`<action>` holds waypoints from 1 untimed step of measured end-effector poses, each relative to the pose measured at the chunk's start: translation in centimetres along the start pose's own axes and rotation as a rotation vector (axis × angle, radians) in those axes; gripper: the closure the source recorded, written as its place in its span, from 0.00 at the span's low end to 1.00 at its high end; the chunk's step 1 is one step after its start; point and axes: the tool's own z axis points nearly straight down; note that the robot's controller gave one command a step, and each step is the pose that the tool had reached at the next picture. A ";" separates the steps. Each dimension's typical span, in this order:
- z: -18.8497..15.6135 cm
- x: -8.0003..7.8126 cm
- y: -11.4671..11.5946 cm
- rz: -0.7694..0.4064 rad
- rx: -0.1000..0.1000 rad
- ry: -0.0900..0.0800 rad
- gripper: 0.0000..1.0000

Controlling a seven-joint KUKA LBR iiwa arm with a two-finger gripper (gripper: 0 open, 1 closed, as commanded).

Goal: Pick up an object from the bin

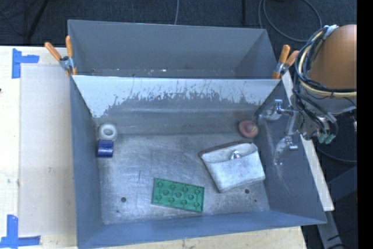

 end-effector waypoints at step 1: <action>12.6 4.7 3.2 -0.244 0.003 -0.011 0.00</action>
Offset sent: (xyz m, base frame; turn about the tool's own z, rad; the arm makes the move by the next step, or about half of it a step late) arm -0.0505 0.0319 -0.1273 -0.2490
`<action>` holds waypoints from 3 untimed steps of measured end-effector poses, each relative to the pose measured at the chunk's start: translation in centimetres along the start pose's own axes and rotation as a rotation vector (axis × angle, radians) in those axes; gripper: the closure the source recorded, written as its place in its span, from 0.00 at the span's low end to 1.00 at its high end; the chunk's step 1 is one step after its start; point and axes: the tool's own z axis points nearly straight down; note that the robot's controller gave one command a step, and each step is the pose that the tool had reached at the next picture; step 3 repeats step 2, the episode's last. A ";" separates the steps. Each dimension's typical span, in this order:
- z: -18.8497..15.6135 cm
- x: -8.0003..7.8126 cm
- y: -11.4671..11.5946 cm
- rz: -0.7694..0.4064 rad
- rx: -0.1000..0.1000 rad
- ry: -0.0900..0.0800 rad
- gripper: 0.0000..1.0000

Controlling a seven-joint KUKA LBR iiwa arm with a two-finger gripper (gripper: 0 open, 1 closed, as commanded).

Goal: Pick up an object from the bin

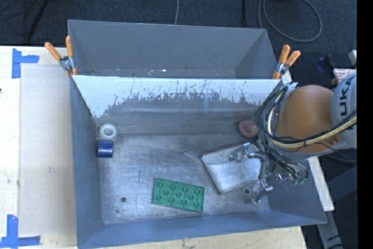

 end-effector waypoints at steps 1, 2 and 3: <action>-0.2 -0.2 0.0 -0.004 0.001 -0.004 1.00; -15.5 -0.8 1.3 -0.008 -0.001 0.003 1.00; -15.5 -0.8 1.3 -0.008 -0.001 0.003 1.00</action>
Offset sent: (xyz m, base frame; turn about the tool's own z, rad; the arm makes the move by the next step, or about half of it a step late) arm 0.0000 0.0000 0.0000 0.0000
